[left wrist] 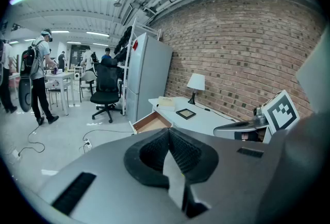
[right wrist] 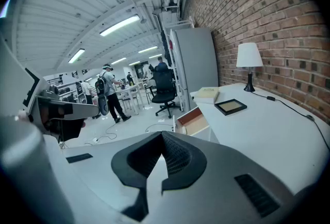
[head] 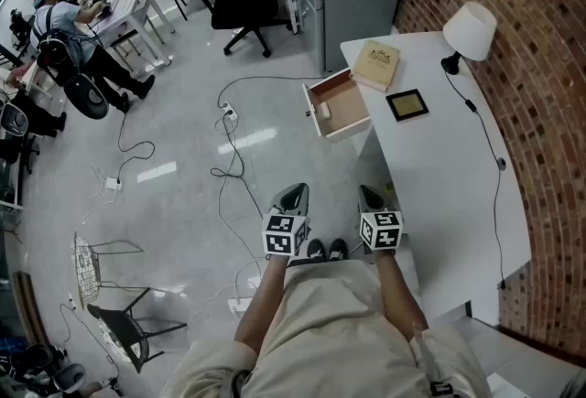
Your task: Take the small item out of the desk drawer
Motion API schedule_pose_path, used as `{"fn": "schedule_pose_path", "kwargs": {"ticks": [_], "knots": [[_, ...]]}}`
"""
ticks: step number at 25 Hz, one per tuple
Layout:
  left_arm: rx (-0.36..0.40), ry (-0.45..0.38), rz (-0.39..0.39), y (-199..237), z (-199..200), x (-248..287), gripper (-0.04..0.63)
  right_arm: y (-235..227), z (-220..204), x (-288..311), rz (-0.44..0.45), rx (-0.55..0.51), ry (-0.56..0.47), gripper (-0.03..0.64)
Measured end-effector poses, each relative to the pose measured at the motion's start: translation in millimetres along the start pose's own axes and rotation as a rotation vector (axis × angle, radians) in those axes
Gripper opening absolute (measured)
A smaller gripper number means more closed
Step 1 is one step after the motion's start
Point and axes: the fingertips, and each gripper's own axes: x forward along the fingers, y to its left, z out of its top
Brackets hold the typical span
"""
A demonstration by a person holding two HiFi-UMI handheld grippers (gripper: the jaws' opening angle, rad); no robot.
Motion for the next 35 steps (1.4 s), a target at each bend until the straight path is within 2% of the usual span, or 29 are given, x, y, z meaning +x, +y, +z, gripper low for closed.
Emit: {"fn": "schedule_pose_path", "kwargs": {"ticks": [9,12,16,21,23,28,32,35], "knots": [[-0.040,-0.018,0.015,0,5,10,0.015,-11,2,2,0.005,-0.002,0.004,0.025],[-0.087,-0.039,0.010,-2,8,12,0.015,-14,5,4,0.025,0.034,-0.014,0.025],[-0.084,-0.048,0.020,-7,8,11,0.015,-14,12,3,0.049,0.049,-0.054,0.025],[-0.089,-0.074,0.034,-8,2,6,0.015,-5,17,2,0.166,0.095,-0.094,0.025],[-0.098,-0.070,0.038,-8,-2,6,0.015,-7,22,3,0.179,0.095,-0.106,0.025],[-0.150,-0.093,0.056,6,2,14,0.015,-16,27,9,0.167,0.093,-0.113,0.025],[-0.148,-0.087,0.089,27,9,33,0.015,-27,22,28,0.128,0.074,-0.059,0.025],[-0.139,-0.082,0.098,52,18,54,0.015,-36,33,50,0.096,0.080,-0.060,0.025]]}}
